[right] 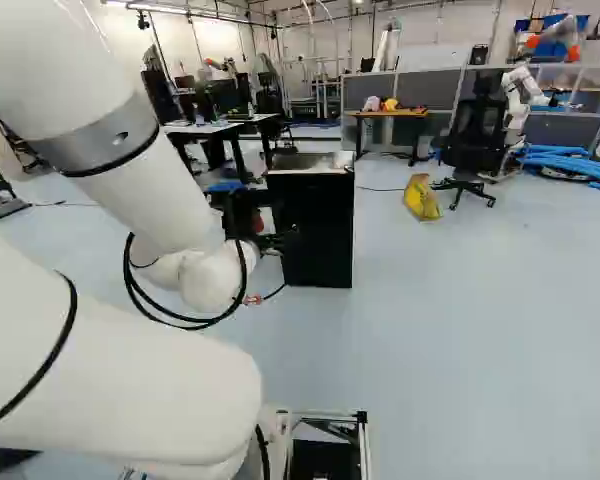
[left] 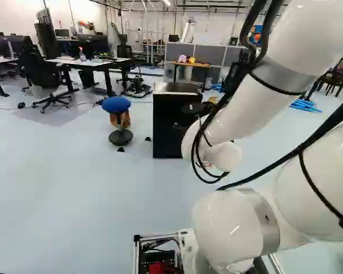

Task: Grab a drink from the fridge

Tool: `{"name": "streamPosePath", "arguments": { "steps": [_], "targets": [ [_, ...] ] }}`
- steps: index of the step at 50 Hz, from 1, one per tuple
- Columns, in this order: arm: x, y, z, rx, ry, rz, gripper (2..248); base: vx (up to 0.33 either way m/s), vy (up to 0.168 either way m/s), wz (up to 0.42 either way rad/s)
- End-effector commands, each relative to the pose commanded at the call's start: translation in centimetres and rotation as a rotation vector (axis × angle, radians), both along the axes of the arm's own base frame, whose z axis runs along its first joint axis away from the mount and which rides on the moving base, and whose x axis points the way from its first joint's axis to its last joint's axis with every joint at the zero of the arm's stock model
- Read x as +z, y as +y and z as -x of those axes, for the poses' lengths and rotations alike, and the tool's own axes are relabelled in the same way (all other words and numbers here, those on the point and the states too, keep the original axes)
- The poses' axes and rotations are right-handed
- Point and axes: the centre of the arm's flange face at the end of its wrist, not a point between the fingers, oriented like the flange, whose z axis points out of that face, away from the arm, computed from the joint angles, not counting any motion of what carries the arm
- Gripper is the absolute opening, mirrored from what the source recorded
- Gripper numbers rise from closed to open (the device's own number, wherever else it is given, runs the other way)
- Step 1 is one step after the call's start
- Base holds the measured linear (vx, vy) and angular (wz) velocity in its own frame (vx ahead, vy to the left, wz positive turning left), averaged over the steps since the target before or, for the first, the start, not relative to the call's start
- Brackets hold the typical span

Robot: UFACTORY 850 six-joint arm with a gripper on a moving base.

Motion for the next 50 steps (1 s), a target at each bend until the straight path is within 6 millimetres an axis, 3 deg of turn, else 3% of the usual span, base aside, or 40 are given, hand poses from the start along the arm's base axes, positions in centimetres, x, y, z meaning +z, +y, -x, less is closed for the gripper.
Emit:
{"name": "streamPosePath", "arguments": {
  "steps": [50],
  "targets": [
    [0.00, 0.00, 0.00, 0.000, 0.000, 0.000, 247, 0.034, 0.010, -0.006]
  ]
}}
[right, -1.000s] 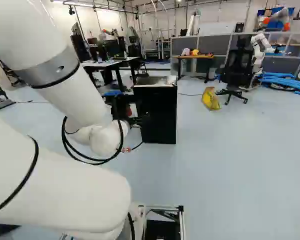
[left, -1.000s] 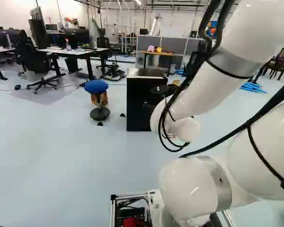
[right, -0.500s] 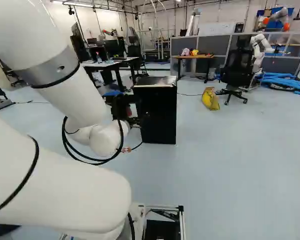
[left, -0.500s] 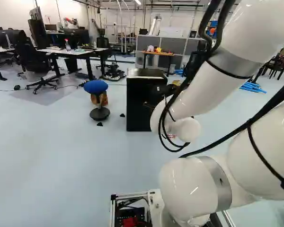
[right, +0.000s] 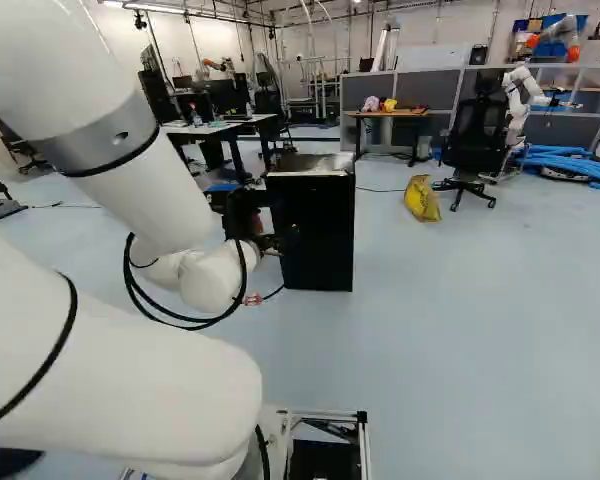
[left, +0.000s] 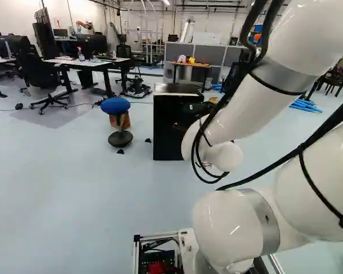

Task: Grab a drink from the fridge

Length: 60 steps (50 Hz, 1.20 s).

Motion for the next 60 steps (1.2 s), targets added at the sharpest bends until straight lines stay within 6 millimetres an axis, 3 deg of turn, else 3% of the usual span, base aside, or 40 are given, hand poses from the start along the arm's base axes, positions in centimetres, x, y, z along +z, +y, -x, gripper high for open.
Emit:
{"name": "streamPosePath", "arguments": {
  "steps": [60],
  "targets": [
    [0.00, 0.00, 0.00, 0.000, 0.000, 0.000, 247, 0.099, 0.048, -0.014]
  ]
}}
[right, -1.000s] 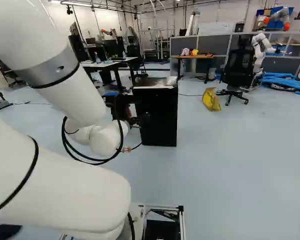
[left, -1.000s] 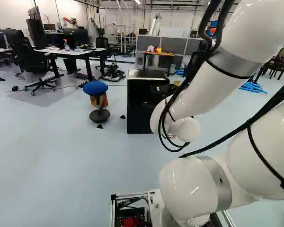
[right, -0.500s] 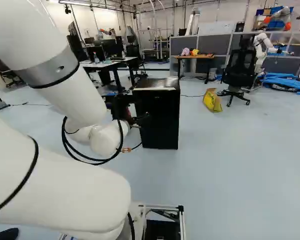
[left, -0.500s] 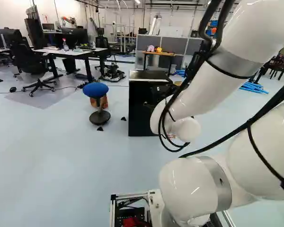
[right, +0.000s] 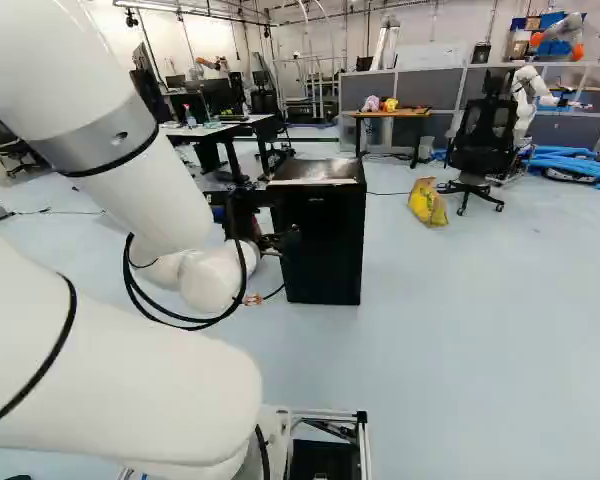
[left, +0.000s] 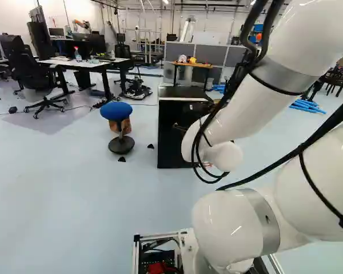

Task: Grab a drink from the fridge

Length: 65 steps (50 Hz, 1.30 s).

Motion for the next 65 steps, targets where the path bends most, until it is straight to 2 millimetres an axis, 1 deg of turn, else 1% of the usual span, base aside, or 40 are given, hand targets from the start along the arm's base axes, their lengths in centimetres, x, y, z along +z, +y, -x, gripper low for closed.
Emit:
{"name": "streamPosePath", "arguments": {
  "steps": [46, 65],
  "targets": [
    [0.00, 0.00, 0.00, 0.000, 0.000, 0.000, 247, 0.109, 0.076, -0.018],
    [0.00, 0.00, 0.00, 0.000, 0.000, 0.000, 247, 0.096, 0.038, -0.164]
  ]
}}
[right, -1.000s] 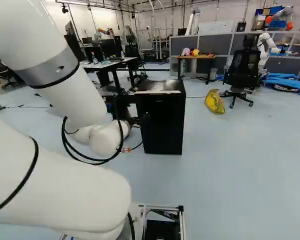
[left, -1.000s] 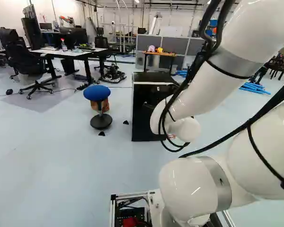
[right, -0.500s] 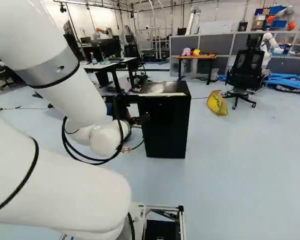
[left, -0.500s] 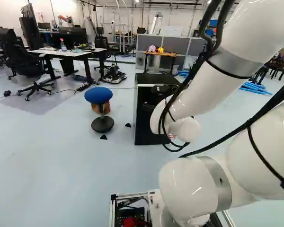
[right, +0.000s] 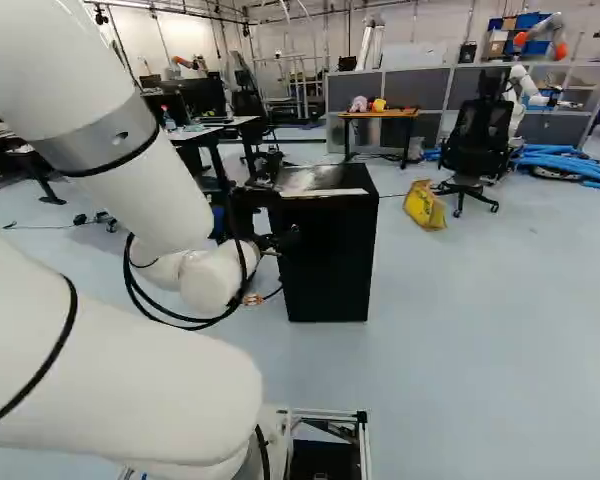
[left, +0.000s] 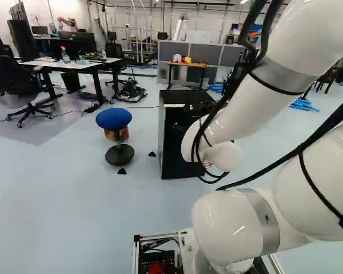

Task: Grab a drink from the fridge

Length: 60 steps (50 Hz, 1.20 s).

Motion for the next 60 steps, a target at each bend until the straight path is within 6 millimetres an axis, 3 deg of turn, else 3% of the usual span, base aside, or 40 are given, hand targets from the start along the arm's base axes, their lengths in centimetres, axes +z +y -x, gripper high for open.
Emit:
{"name": "streamPosePath", "arguments": {
  "steps": [60],
  "targets": [
    [0.00, 0.00, 0.00, 0.000, 0.000, 0.000, 247, 0.086, 0.062, -0.032]
  ]
}}
